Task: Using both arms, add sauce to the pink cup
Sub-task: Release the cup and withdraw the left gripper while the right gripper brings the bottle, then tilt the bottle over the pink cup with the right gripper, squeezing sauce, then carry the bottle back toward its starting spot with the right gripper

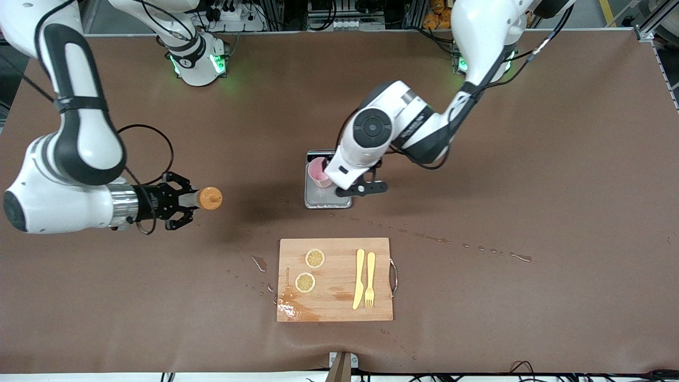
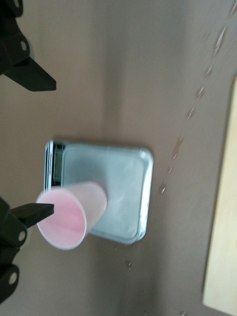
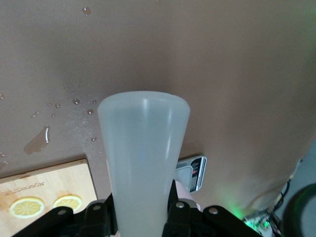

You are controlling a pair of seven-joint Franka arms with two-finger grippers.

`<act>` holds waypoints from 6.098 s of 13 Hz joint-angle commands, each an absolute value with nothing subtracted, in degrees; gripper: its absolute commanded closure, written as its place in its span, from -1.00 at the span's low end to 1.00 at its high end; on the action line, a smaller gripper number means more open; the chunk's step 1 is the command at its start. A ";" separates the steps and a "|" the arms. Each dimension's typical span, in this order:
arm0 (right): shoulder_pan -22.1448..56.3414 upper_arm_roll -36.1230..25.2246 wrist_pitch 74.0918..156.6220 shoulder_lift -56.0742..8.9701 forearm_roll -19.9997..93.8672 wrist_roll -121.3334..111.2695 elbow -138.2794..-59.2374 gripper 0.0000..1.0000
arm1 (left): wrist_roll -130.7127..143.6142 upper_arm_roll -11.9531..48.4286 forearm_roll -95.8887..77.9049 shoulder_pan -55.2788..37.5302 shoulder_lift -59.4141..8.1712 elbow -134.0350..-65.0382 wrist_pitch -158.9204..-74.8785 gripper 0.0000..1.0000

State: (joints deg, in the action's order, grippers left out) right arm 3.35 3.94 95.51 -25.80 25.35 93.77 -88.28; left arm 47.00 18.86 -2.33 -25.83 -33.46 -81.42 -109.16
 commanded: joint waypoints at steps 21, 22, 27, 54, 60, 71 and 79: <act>37.25 3.34 85.70 -32.43 -18.18 134.47 -81.65 0.73 | 11.09 19.42 0.53 3.60 -3.89 -96.06 -98.18 -1.00; 38.05 3.34 85.52 -32.61 -18.37 134.91 -81.30 0.73 | 9.16 19.42 0.53 3.69 -3.08 -95.80 -97.56 -1.00; 40.43 3.25 81.91 -36.21 -20.39 136.41 -76.82 0.96 | -0.34 18.81 0.44 5.19 -0.18 -95.27 -93.70 -1.00; 32.01 3.78 84.02 -31.91 -7.84 123.67 -75.76 1.00 | 2.29 0.61 -0.35 -11.34 3.87 -90.53 -85.70 -1.00; 16.99 3.69 86.05 -26.11 10.43 108.57 -77.52 1.00 | 4.22 0.97 -0.17 -11.51 3.60 -90.26 -85.69 -1.00; -8.15 3.52 81.84 -26.10 35.22 78.00 -81.99 1.00 | 4.22 1.05 0.09 -11.87 3.69 -90.26 -85.69 -1.00; -26.08 3.52 77.96 -35.93 43.33 53.55 -87.28 1.00 | 4.22 1.05 0.09 -11.78 3.69 -90.26 -85.69 -1.00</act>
